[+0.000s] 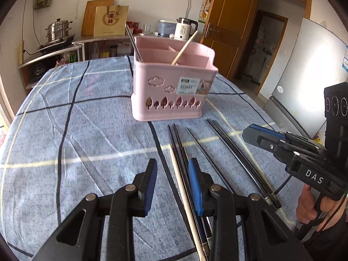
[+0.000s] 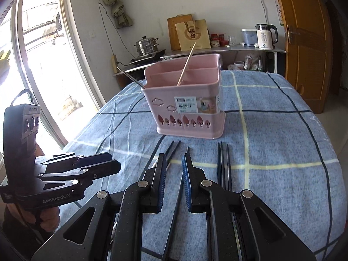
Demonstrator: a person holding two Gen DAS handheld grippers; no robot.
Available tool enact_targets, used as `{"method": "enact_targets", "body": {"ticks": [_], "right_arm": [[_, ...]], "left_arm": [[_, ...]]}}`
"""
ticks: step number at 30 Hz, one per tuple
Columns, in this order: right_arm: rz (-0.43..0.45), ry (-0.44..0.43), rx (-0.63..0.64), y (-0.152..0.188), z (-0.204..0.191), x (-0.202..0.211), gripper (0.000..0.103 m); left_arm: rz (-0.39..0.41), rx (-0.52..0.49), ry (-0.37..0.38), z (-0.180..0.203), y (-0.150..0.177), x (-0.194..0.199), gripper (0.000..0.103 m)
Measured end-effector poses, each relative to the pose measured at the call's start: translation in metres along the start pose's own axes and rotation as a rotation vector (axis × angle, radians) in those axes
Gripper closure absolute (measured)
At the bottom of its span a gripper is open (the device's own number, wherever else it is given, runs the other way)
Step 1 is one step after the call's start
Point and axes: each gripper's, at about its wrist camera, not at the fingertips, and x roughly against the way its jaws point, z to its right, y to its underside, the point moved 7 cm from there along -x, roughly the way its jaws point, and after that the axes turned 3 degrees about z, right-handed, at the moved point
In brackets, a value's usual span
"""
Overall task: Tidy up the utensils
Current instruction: 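Grasp a wooden chopstick with the left tool while the right tool grasps a black chopstick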
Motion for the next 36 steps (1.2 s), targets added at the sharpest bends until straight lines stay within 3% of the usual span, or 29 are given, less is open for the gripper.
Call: {"method": "enact_targets", "body": {"ticks": [11, 23, 28, 36], "right_arm": [[-0.093, 0.003, -0.007, 0.028, 0.001, -0.023, 0.088], [-0.138, 0.029, -0.012, 0.039, 0.004, -0.036, 0.088], [-0.162, 0.051, 0.001, 0.038, 0.006, -0.041, 0.088], [-0.230, 0.085, 0.025, 0.030, 0.007, -0.068, 0.088]], "left_arm": [[-0.119, -0.010, -0.048, 0.000, 0.023, -0.041, 0.072], [-0.118, -0.072, -0.120, 0.006, 0.019, -0.049, 0.068], [-0.124, -0.038, -0.150, -0.009, 0.018, -0.045, 0.068], [-0.162, 0.000, -0.135, -0.022, 0.006, -0.055, 0.072]]}}
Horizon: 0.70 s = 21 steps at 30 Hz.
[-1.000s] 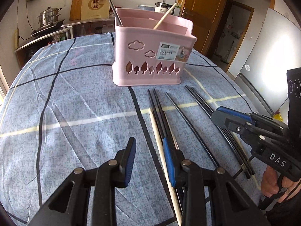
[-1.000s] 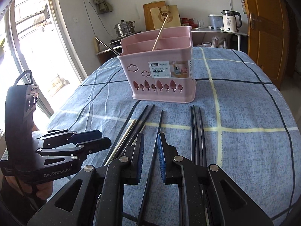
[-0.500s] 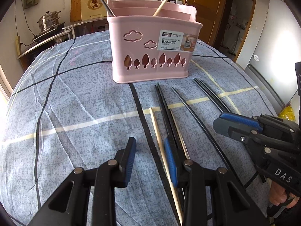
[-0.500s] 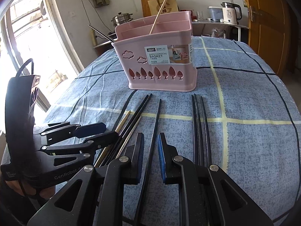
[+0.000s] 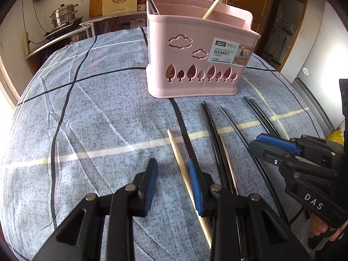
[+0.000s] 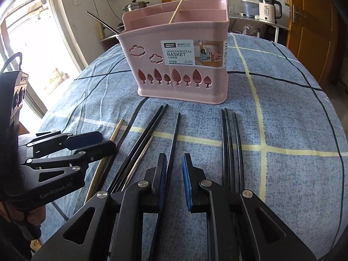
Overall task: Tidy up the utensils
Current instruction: 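Grasp a wooden chopstick with the left tool while the right tool grasps a black chopstick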
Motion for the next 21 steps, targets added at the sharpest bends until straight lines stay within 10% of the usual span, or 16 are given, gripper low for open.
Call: {"method": "enact_targets", "body": {"ticks": [21], "right_arm": [[-0.009, 0.020, 0.024, -0.019, -0.004, -0.005, 0.097]], "left_arm": [[-0.035, 0.037, 0.034, -0.003, -0.032, -0.008, 0.097]]}}
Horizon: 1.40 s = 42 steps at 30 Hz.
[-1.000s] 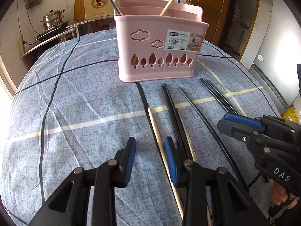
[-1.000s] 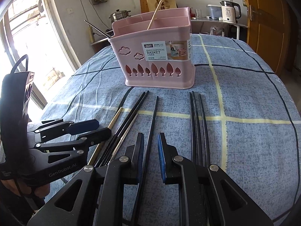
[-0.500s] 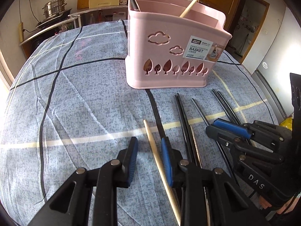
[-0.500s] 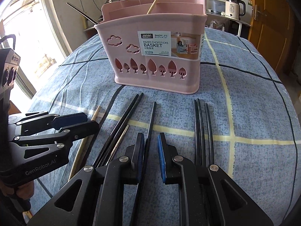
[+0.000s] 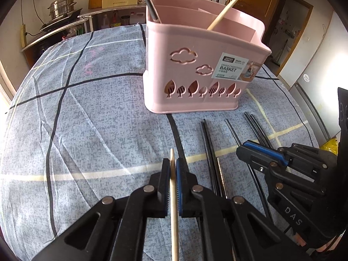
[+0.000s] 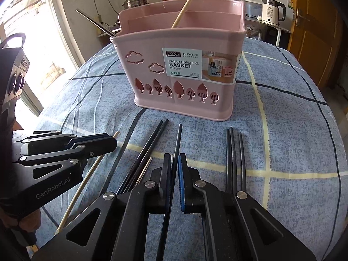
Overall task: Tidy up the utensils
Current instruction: 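Grasp a wooden chopstick with the left tool while the right tool grasps a black chopstick, then lift both chopsticks over the pink basket and release them into it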
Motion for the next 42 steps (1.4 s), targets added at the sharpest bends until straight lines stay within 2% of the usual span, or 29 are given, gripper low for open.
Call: {"method": "enact_targets", "body": {"ticks": [9, 20, 27, 36, 42], "right_arm": [[0.114, -0.052, -0.010, -0.029, -0.001, 0.043, 0.097], [0.280, -0.063, 0.002, -0.063, -0.005, 0.108, 0.098], [0.353, -0.066, 0.010, -0.070, -0.006, 0.137, 0.098], [0.382, -0.069, 0.023, -0.072, -0.002, 0.150, 0.098], [0.414, -0.062, 0.044, -0.084, -0.003, 0.158, 0.098]], "left_arm": [[0.119, -0.021, 0.024, 0.001, -0.031, 0.055, 0.097], [0.276, -0.064, 0.049, 0.011, -0.061, 0.131, 0.097], [0.306, -0.085, 0.058, 0.019, -0.063, 0.149, 0.097], [0.308, -0.092, 0.068, 0.026, -0.063, 0.156, 0.097], [0.309, -0.087, 0.079, 0.025, -0.073, 0.161, 0.097]]}}
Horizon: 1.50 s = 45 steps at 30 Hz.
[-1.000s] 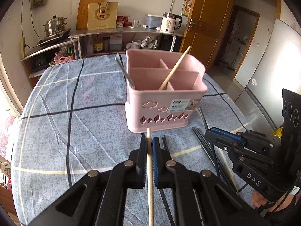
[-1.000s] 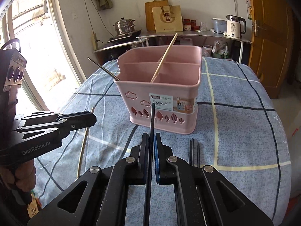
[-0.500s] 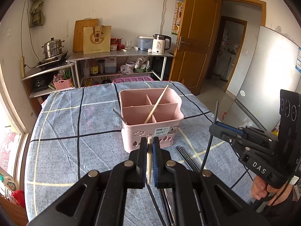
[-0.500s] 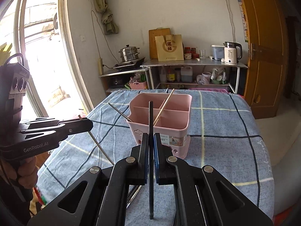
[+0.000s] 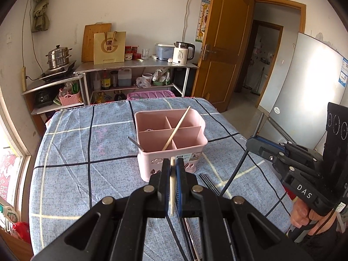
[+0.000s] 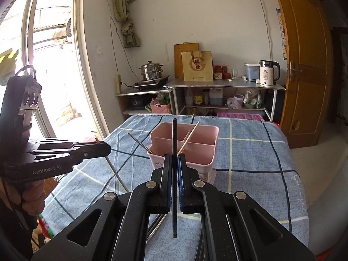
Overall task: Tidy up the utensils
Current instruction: 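Lift both chopsticks over the pink basket and release them into it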
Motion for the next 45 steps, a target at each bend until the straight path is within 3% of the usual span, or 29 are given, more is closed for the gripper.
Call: {"method": "enact_targets", "body": {"ticks": [6, 16, 21, 28, 45], "right_arm": [[0.057, -0.007, 0.010, -0.028, -0.002, 0.001, 0.098], [0.173, -0.022, 0.017, -0.086, -0.008, -0.011, 0.098], [0.227, -0.017, 0.009, -0.104, -0.007, -0.021, 0.098], [0.276, -0.016, -0.005, -0.106, -0.003, -0.038, 0.098], [0.122, 0.000, -0.020, -0.052, 0.007, -0.082, 0.098]], "left_arm": [[0.025, -0.010, 0.003, 0.000, -0.031, 0.003, 0.097], [0.153, -0.016, -0.019, -0.006, -0.104, 0.015, 0.097], [0.186, 0.000, -0.038, -0.015, -0.121, 0.004, 0.097], [0.183, 0.027, -0.027, -0.028, -0.111, -0.024, 0.097], [0.051, 0.052, -0.014, -0.039, -0.058, -0.075, 0.096]]}}
